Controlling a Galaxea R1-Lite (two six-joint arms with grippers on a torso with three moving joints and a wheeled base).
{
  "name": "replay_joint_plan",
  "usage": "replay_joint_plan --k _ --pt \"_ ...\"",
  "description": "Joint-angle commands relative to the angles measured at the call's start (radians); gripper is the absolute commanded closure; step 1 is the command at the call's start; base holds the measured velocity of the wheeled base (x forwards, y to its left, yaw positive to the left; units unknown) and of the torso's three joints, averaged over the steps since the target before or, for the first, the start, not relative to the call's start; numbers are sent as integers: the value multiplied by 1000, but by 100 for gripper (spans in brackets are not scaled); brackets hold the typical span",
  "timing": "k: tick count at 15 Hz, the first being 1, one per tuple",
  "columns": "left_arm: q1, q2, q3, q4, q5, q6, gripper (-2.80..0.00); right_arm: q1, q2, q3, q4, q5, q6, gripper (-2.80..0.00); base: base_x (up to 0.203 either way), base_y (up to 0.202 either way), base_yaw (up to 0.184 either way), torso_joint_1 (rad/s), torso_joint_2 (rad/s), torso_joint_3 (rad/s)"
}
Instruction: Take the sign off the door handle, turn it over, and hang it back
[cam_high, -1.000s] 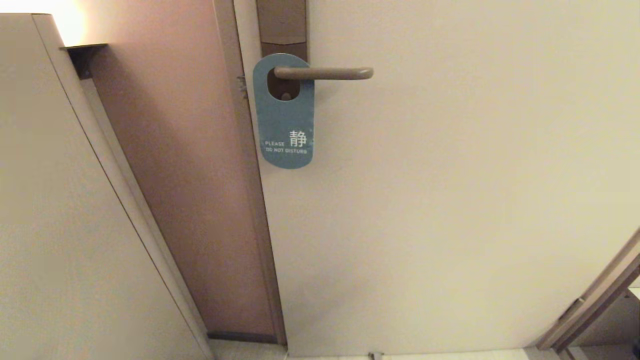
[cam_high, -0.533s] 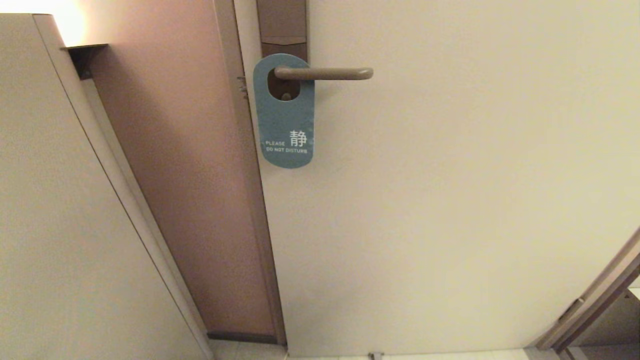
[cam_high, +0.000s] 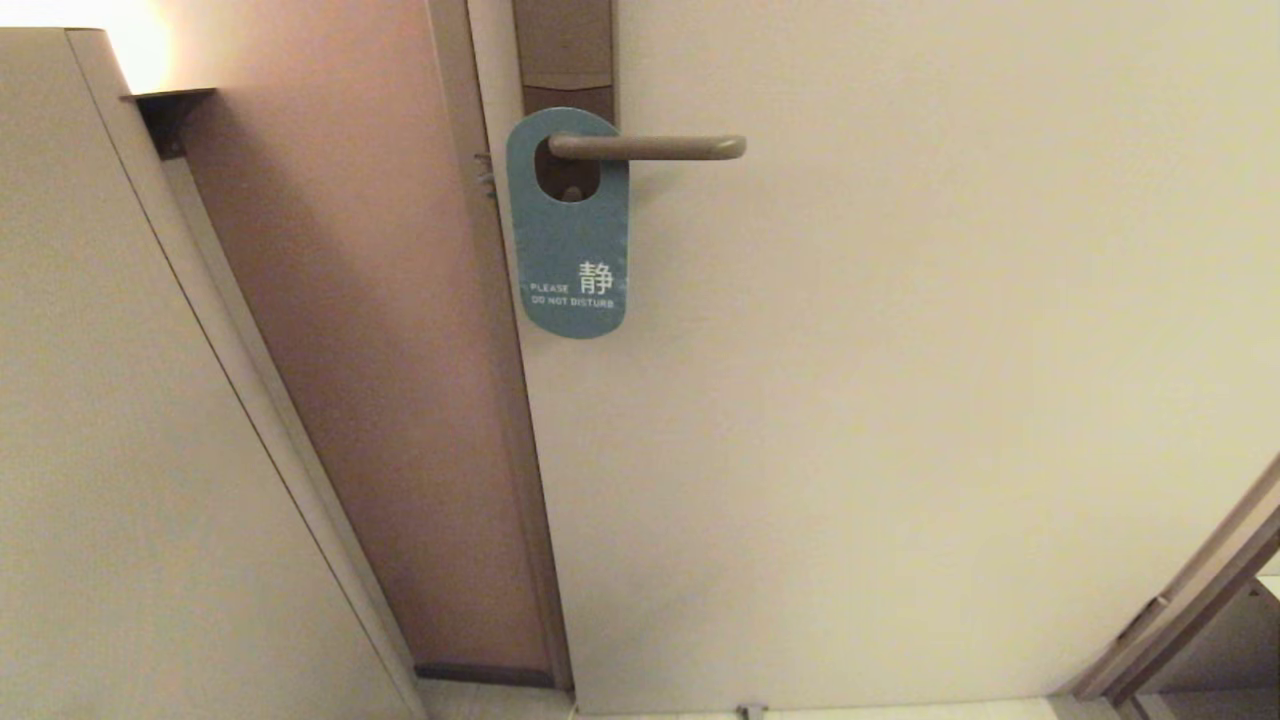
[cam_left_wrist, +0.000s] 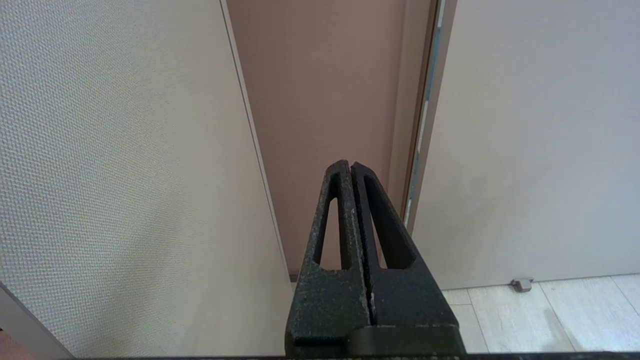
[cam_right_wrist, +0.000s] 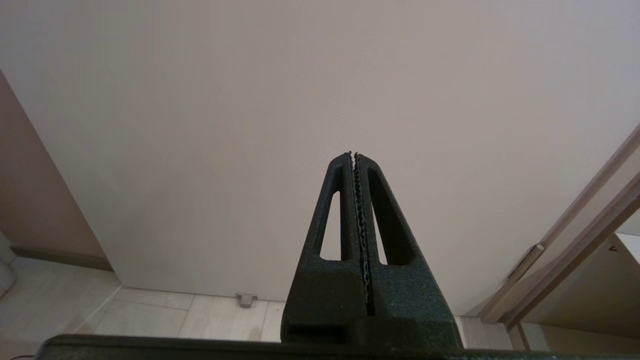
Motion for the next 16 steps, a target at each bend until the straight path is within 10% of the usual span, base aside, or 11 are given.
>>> replay_joint_plan --k 1,16 --pt "0 1 0 0 0 0 0 -1 1 0 1 2 -2 0 0 0 0 0 0 0" --pt "-6 1 0 0 0 0 0 0 1 0 1 2 0 0 0 0 0 0 0 0"
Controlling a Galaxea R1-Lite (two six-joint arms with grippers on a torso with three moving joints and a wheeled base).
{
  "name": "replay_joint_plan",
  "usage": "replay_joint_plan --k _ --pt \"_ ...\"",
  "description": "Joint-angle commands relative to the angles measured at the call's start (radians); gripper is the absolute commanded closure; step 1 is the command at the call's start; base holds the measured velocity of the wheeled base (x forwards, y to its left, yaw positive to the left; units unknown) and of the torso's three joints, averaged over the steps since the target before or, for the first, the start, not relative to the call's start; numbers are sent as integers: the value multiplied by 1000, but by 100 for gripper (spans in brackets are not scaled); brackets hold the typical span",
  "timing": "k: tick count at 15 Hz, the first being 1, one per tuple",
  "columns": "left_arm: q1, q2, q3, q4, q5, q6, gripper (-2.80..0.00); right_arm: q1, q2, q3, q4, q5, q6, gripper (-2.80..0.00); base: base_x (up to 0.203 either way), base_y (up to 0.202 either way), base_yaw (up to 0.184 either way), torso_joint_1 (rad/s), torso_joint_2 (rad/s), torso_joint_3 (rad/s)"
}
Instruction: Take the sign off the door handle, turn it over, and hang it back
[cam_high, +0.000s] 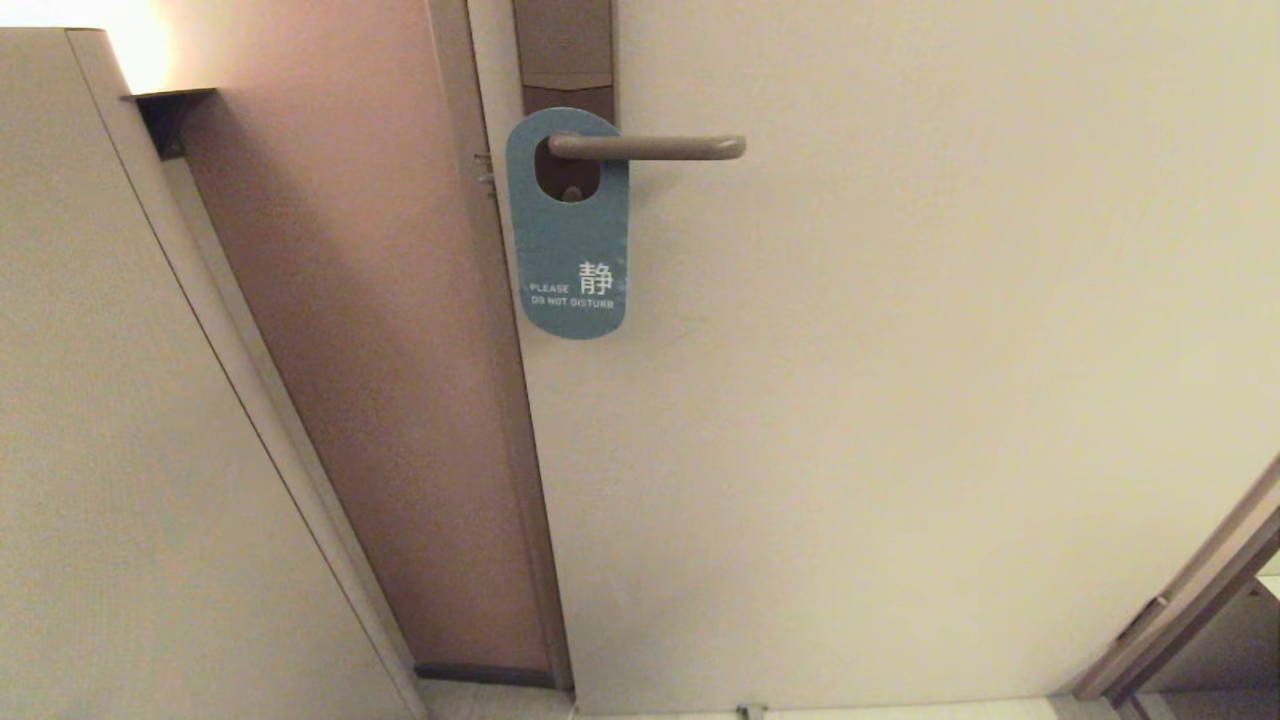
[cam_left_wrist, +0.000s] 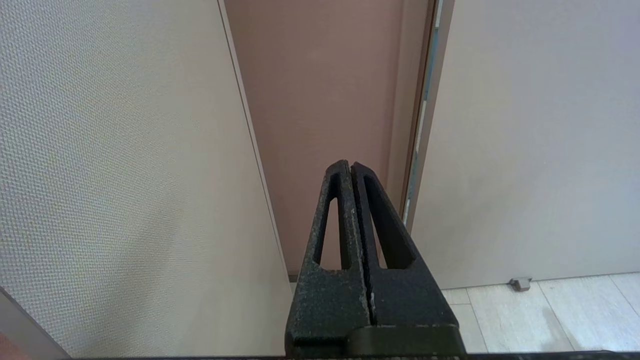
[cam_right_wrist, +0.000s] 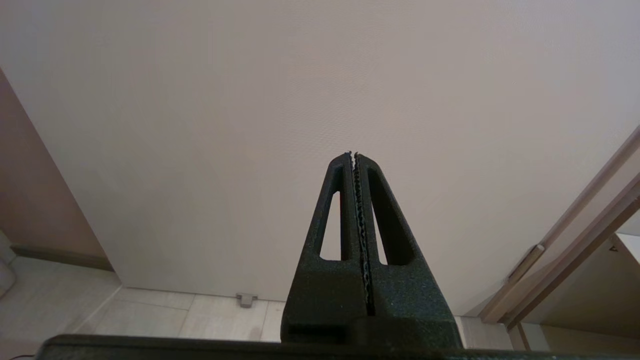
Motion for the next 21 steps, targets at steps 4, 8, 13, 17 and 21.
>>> replay_joint_plan --k 4,8,13,17,21 --pt "0 1 0 0 0 0 0 0 2 0 0 1 -2 0 0 0 0 0 0 0" --pt "0 1 0 0 0 0 0 0 2 0 -1 1 -8 0 0 0 0 0 0 0" --pt "0 1 0 0 0 0 0 0 2 0 -1 1 -6 0 0 0 0 0 0 0" --pt "0 1 0 0 0 0 0 0 2 0 0 0 1 0 0 0 0 0 0 0" --pt "0 1 0 0 0 0 0 0 2 0 -1 -1 3 0 0 0 0 0 0 0"
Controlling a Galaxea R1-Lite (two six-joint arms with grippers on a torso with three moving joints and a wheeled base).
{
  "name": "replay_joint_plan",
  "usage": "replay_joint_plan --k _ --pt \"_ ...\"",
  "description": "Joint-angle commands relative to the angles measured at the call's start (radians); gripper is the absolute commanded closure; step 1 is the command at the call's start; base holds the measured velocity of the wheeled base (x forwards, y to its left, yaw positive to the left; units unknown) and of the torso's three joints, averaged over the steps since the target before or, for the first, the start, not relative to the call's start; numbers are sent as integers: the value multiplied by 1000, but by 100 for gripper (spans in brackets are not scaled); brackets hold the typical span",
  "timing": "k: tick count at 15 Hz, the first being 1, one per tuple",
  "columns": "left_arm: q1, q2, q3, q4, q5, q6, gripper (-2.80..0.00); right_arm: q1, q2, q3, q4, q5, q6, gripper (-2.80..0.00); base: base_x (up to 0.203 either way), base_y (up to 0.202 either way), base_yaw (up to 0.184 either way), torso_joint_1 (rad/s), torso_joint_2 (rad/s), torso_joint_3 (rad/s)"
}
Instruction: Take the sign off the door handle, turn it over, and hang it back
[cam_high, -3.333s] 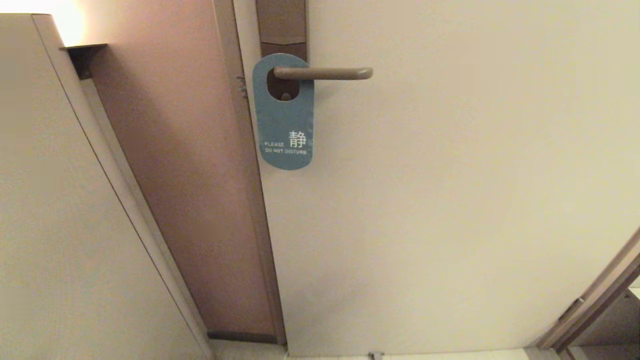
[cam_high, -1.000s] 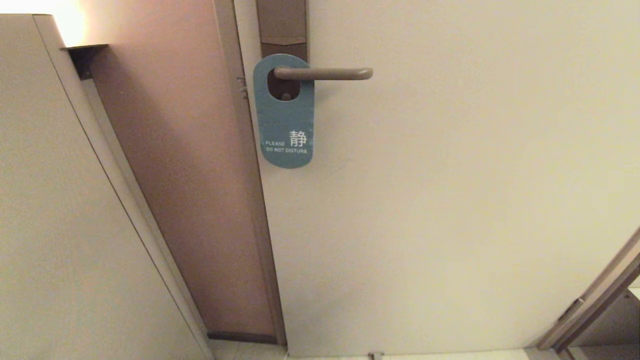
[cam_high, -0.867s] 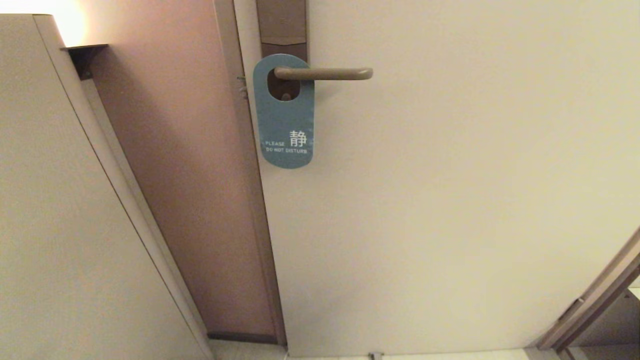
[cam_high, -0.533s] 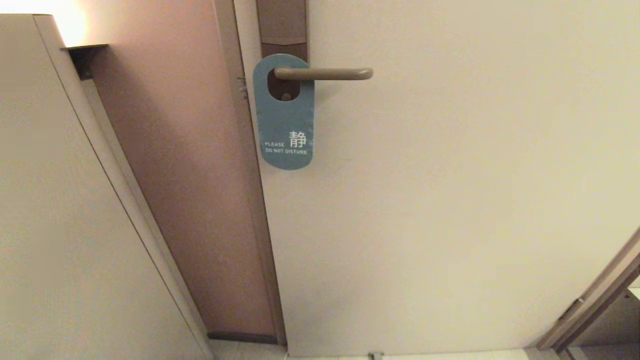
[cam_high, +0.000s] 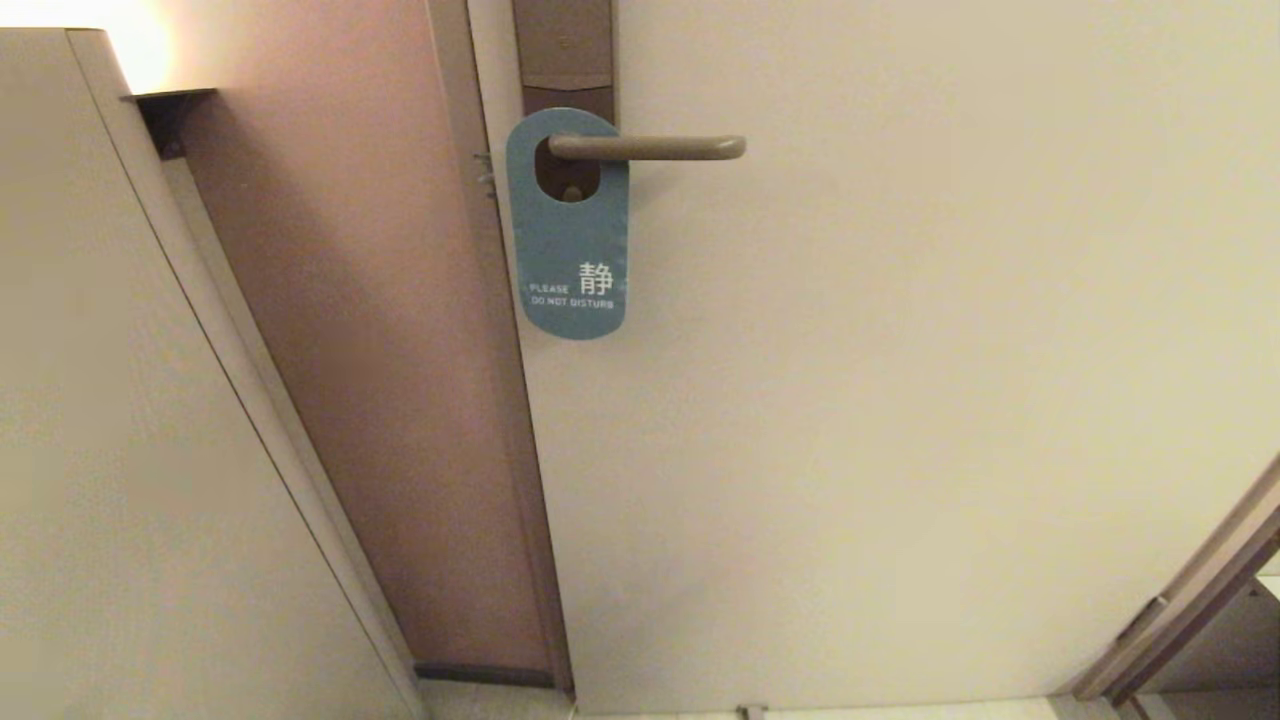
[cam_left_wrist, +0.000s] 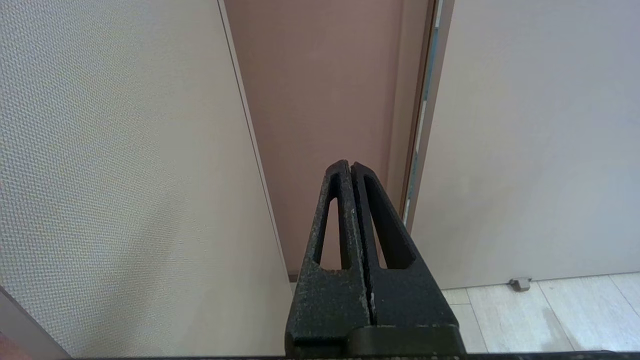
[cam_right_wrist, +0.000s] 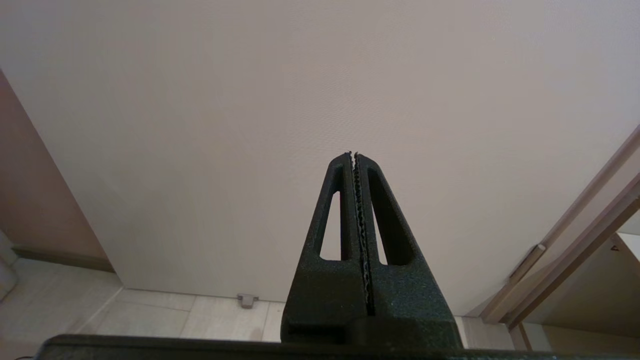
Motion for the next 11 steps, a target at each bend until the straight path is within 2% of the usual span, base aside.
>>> replay_joint_plan --k 1,11 --pt "0 1 0 0 0 0 0 0 2 0 0 2 -3 0 0 0 0 0 0 0" --pt "0 1 0 0 0 0 0 0 2 0 0 0 2 0 0 0 0 0 0 0"
